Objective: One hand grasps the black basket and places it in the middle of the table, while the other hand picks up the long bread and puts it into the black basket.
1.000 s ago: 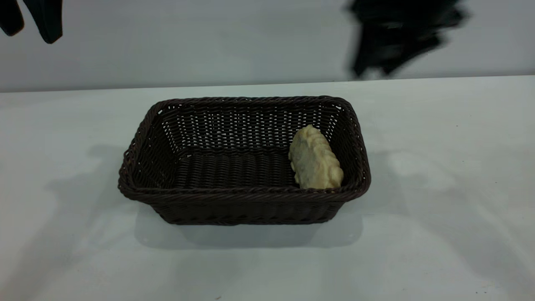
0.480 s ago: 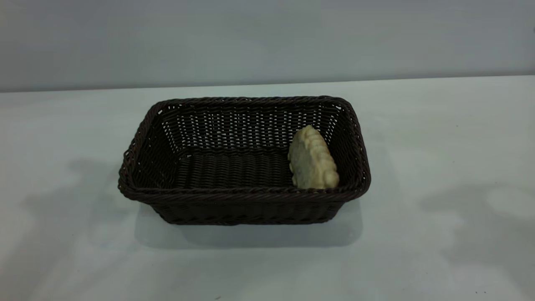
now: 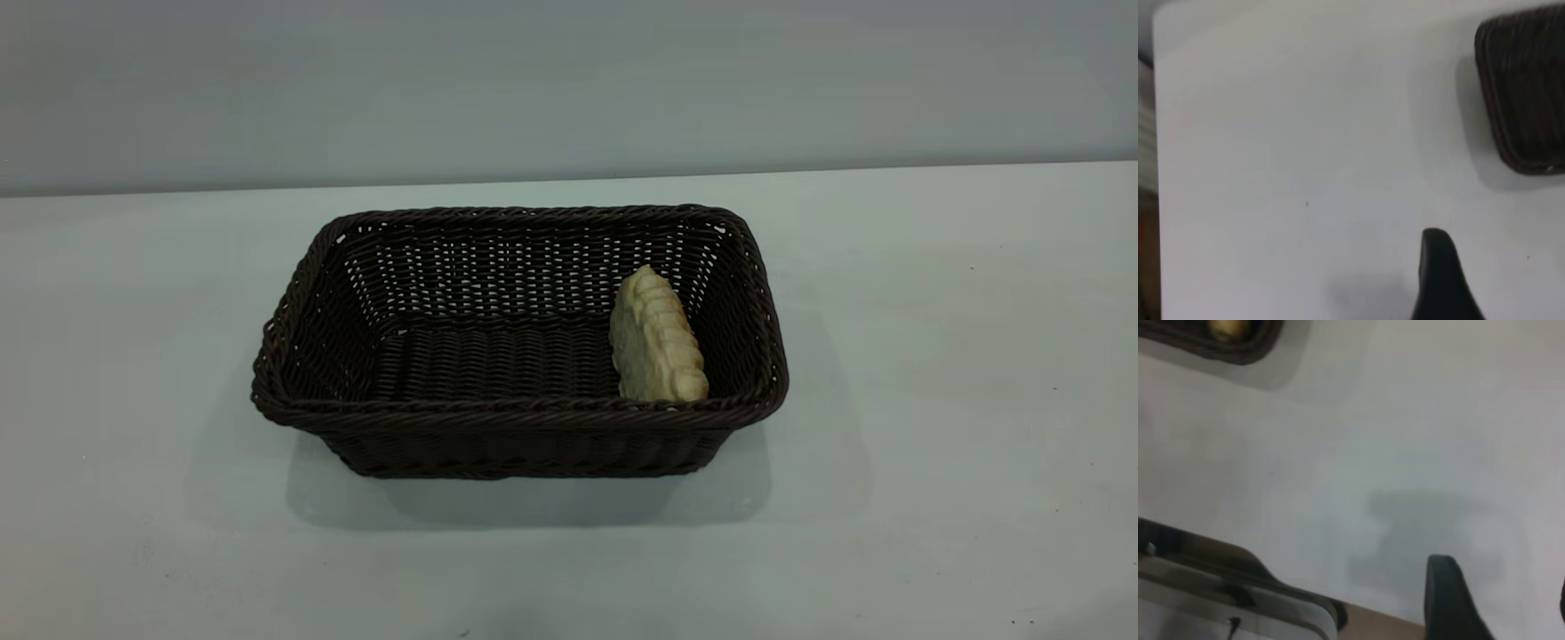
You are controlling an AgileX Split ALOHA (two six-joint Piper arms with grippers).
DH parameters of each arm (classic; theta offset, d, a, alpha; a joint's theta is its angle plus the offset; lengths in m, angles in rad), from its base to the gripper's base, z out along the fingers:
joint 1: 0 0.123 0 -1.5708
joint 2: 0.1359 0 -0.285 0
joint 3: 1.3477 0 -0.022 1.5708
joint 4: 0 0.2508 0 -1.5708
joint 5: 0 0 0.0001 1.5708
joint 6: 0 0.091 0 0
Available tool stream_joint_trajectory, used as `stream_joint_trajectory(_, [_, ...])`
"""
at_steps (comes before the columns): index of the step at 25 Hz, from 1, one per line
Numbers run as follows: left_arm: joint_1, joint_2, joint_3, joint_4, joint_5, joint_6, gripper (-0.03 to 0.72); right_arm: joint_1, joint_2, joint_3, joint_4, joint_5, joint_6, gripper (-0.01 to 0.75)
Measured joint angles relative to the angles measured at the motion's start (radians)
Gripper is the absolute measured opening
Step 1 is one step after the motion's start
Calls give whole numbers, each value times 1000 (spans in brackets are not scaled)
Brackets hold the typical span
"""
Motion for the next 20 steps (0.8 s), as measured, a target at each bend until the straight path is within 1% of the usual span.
stream_joint_trajectory(5, [0,-362,208,1,-42,-36,517,0,-174,80,40,23,-18,383])
stream_joint_trajectory(9, [0,-590,292,4,-36,-74,517,0,-293,129,47,60,-21,383])
stream_joint_trajectory(12, [0,-639,307,6,-8,-78,517,0,-360,164,47,100,-24,383])
stream_joint_trajectory(14, [0,-639,312,6,5,-78,517,0,-406,195,47,107,-24,383])
stream_joint_trajectory(17, [0,-639,315,3,37,-78,517,0,-496,258,46,97,-24,383])
stream_joint_trajectory(20, [0,-639,318,2,56,-78,517,0,-603,308,30,55,-29,383])
